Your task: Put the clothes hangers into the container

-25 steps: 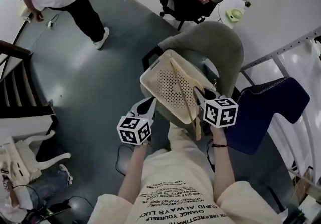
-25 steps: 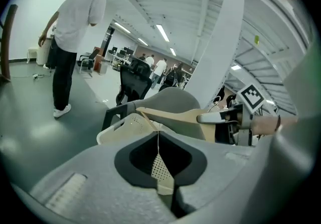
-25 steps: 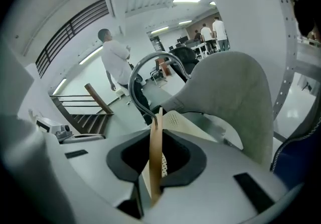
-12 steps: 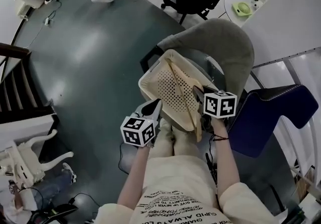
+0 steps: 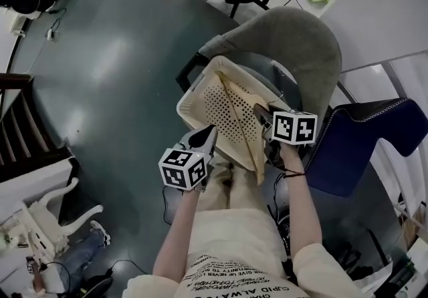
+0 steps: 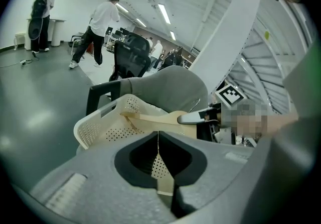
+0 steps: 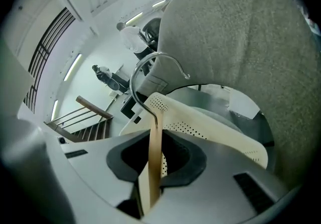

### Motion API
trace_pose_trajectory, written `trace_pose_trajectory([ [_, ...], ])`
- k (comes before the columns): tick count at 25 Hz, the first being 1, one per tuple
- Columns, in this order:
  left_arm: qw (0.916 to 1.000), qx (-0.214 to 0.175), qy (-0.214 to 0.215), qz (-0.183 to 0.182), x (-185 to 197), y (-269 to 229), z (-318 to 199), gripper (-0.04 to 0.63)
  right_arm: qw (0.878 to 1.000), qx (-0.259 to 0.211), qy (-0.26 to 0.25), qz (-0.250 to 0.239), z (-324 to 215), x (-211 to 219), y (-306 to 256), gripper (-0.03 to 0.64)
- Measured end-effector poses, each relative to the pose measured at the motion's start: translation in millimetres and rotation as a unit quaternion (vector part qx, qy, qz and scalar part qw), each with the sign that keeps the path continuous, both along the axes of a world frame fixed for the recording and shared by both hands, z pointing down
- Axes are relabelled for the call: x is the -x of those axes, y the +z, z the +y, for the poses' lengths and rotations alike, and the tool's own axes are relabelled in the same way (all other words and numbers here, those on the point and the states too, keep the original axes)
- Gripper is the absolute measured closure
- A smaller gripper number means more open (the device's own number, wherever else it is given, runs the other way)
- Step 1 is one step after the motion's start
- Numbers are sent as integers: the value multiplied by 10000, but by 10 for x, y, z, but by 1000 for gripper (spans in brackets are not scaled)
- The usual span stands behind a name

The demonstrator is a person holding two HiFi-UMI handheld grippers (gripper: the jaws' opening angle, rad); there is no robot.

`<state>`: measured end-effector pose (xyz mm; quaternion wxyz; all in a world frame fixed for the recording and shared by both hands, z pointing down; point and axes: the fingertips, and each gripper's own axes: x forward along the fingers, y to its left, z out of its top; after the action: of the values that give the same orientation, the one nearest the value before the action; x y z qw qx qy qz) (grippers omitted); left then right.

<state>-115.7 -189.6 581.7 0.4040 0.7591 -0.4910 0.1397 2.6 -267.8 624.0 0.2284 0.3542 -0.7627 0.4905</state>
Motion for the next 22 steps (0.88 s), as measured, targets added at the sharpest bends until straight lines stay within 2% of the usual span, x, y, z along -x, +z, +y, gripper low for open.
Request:
trace_pose_trajectory([
  [13,9997,-49,125,207,-116,98,-100,572,9995,188,212,-155,0,51,181,560],
  [22,9994,-204,137,235,-66,155,-193,572,9945,287,865,-511,-59,-139,334,560],
])
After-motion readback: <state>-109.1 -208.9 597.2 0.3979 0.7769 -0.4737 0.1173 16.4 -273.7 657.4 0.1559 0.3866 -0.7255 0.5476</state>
